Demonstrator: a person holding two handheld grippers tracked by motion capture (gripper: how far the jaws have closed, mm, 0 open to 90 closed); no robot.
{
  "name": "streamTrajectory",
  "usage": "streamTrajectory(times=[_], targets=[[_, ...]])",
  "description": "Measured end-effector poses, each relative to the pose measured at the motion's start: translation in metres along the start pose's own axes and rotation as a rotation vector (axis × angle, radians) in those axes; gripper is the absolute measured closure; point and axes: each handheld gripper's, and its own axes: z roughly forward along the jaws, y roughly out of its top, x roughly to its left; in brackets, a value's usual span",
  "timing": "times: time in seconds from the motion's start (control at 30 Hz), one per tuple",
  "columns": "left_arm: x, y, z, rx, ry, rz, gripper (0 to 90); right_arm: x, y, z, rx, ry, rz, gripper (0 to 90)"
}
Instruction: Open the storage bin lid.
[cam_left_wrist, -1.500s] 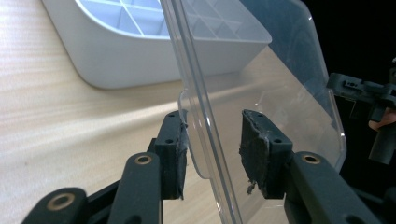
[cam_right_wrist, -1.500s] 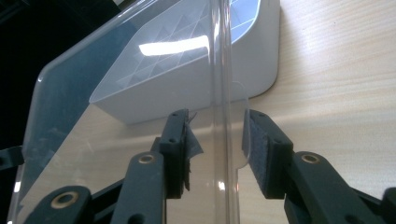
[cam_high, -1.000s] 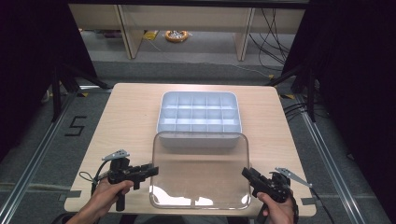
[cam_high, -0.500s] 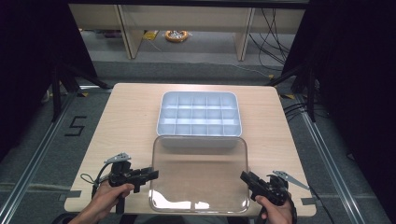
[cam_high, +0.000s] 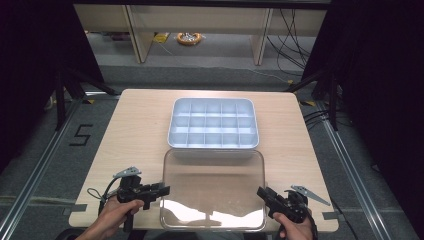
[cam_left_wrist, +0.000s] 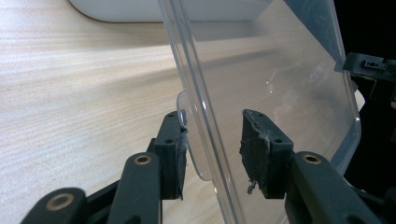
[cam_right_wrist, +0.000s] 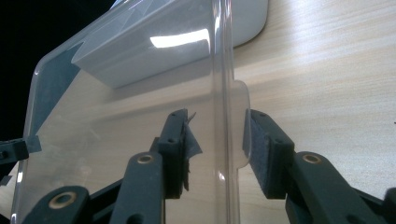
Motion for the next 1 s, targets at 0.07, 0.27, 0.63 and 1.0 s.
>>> streamTrajectory(times=[0.07,0.27,0.63,1.0], targets=[[0.0,-0.001,0.001,0.005,0.002,0.001,59.9,-0.004,0.0,0.001,-0.005,-0.023,-0.056,61.5],[0.002,-0.003,0.003,0.02,0.004,0.001,60.0,-0.004,-0.002,0.004,0.019,-0.033,-0.008,61.5],[0.005,-0.006,0.01,0.05,0.007,-0.004,59.4,-0.008,-0.004,0.009,0.036,-0.041,-0.003,61.6],[0.01,-0.007,0.014,0.063,0.021,-0.005,56.9,-0.008,-0.005,0.015,0.048,-0.028,0.019,61.9]])
